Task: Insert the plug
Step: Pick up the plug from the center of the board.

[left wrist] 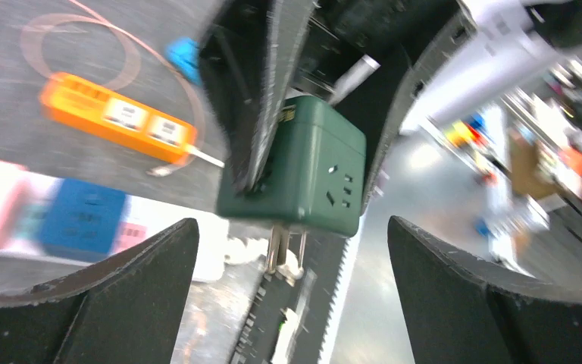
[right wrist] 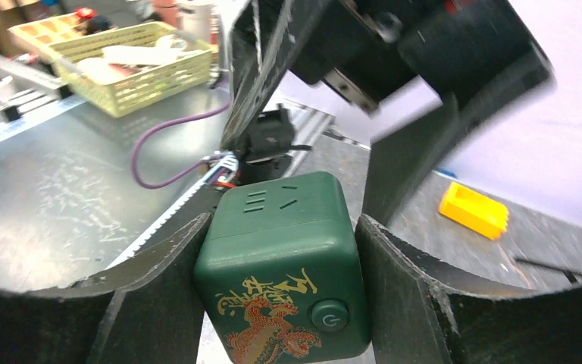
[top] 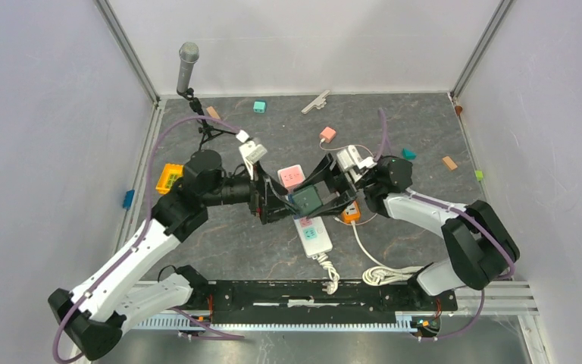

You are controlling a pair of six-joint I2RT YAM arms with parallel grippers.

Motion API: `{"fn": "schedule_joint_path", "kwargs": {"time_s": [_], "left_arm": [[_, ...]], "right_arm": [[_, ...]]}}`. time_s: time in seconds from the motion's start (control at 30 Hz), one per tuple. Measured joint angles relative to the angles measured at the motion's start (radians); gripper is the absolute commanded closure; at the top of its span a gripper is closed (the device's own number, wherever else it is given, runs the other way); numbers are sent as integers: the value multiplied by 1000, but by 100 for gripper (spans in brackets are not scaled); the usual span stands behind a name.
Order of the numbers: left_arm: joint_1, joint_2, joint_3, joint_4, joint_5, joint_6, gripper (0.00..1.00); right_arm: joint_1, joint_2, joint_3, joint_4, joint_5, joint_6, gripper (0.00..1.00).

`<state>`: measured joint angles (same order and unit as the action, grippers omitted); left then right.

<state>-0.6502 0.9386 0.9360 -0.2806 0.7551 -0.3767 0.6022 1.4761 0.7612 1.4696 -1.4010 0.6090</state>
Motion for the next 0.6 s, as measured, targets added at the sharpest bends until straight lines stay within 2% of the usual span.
{"fn": "schedule_joint_path", "kwargs": {"time_s": [0.13,0.2,0.3,0.4,0.5,0.6], "left_arm": [[0,-80,5,-18,-288,34,0],[0,-111,5,-26,-411,50,0],[0,-145,3,-30,-558,60,0],[0,-167,-3,-43,-649,61,0],[0,-183,-24,-75,-728,61,0],[0,-185,-54,-101,-777,60,0]], "right_arm": [[-82,-32,-64,-4,95,-19,100],[-113,-84,-106,-49,163,-119,100],[-116,-232,-114,-359,340,-390,100],[-104,-340,-63,-678,525,-636,100],[-101,-395,-27,-941,708,-800,100],[-101,-430,-27,-1125,842,-871,100]]}}
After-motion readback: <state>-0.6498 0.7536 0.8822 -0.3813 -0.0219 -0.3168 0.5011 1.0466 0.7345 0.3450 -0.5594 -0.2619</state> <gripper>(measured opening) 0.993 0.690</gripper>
